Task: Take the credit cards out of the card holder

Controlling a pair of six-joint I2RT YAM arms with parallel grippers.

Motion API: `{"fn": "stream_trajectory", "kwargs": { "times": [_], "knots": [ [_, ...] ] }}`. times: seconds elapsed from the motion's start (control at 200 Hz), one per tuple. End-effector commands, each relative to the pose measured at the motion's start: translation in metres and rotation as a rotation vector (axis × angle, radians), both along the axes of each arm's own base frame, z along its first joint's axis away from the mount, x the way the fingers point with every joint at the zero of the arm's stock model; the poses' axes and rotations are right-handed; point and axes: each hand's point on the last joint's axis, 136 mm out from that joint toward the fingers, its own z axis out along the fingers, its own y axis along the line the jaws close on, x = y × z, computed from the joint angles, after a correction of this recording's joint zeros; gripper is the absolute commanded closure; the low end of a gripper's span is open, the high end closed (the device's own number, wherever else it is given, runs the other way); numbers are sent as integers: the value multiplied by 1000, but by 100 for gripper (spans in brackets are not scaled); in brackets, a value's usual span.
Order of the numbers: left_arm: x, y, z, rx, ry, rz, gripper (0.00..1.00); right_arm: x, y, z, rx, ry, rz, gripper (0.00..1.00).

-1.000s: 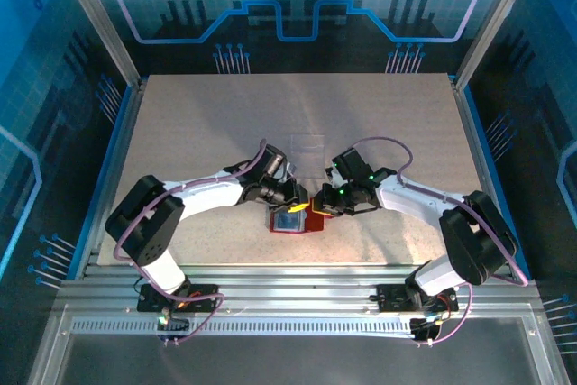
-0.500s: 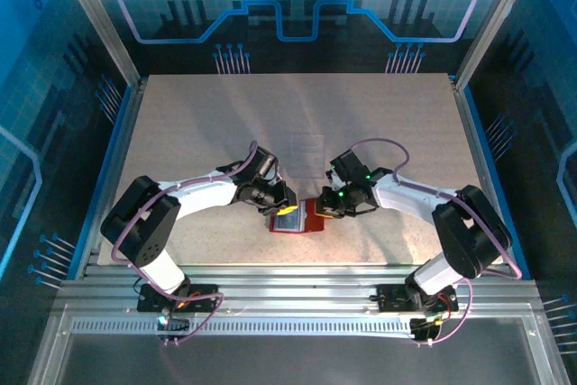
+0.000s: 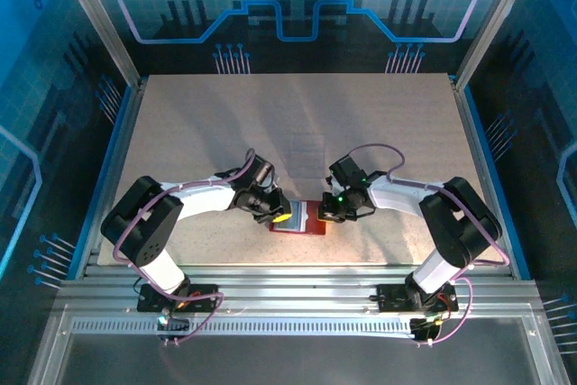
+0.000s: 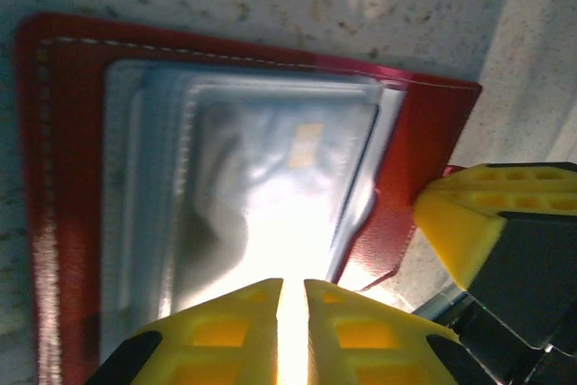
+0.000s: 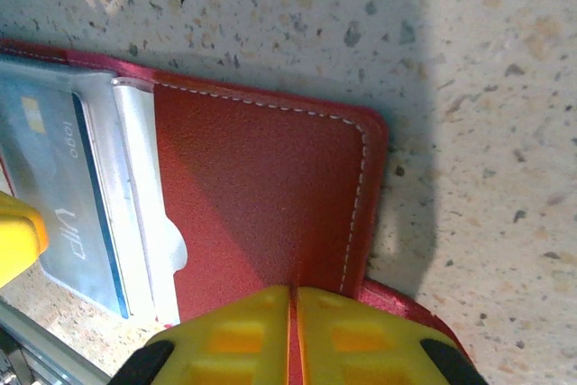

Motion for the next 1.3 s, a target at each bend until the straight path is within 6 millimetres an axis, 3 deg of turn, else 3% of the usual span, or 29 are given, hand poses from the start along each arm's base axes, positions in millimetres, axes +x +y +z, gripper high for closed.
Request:
{"fn": "stream_trajectory", "kwargs": {
  "times": [0.0, 0.18, 0.535, 0.83, 1.296],
  "knots": [
    [3, 7, -6, 15, -1, 25, 86, 3, -11, -9, -49, -11, -5, 89],
    [1, 11, -11, -2, 5, 57, 87, 8, -5, 12, -12, -48, 5, 88],
    [-1, 10, -6, -24, 0, 64, 86, 16, 30, 64, 206, -101, -6, 84],
    [0, 11, 4, -20, -15, 45, 86, 15, 51, 62, 286, -61, 19, 80],
    [12, 6, 11, -10, -36, 35, 88, 10, 59, 40, 271, 5, 31, 79]
  ]
}}
